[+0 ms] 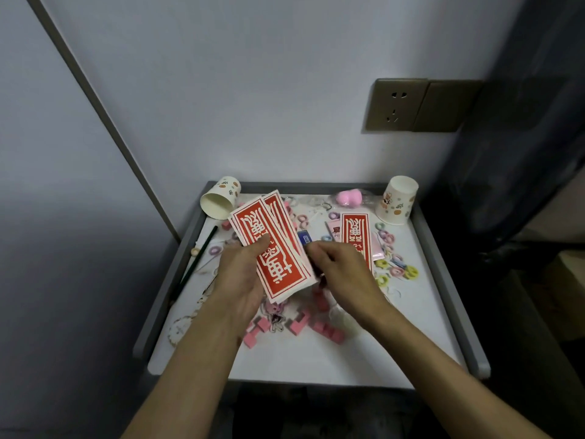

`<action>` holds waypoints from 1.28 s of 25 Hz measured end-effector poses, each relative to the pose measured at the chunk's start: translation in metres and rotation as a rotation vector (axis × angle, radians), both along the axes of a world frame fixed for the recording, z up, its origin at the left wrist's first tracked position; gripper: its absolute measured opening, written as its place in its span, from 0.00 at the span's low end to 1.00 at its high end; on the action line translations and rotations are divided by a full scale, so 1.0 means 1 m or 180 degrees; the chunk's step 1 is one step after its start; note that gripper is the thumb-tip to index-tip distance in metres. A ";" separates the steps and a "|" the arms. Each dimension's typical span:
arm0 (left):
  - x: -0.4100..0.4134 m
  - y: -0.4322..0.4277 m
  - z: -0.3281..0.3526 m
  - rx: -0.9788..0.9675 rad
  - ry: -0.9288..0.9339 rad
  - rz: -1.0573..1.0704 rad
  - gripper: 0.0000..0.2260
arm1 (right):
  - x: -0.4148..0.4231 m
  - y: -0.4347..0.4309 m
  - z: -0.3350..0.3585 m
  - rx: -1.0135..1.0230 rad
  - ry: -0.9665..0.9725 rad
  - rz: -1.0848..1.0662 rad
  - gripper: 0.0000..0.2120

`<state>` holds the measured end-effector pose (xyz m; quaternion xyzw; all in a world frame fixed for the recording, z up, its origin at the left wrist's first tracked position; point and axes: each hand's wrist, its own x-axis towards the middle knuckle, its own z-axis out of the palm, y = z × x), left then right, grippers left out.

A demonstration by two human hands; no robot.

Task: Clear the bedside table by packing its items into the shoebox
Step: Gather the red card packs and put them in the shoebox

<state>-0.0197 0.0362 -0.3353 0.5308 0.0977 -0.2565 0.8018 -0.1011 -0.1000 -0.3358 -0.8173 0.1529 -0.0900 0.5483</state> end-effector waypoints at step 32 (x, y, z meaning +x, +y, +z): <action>-0.009 -0.012 0.018 -0.0140 -0.0711 0.0301 0.13 | -0.018 -0.021 0.021 0.0313 -0.0058 0.0277 0.23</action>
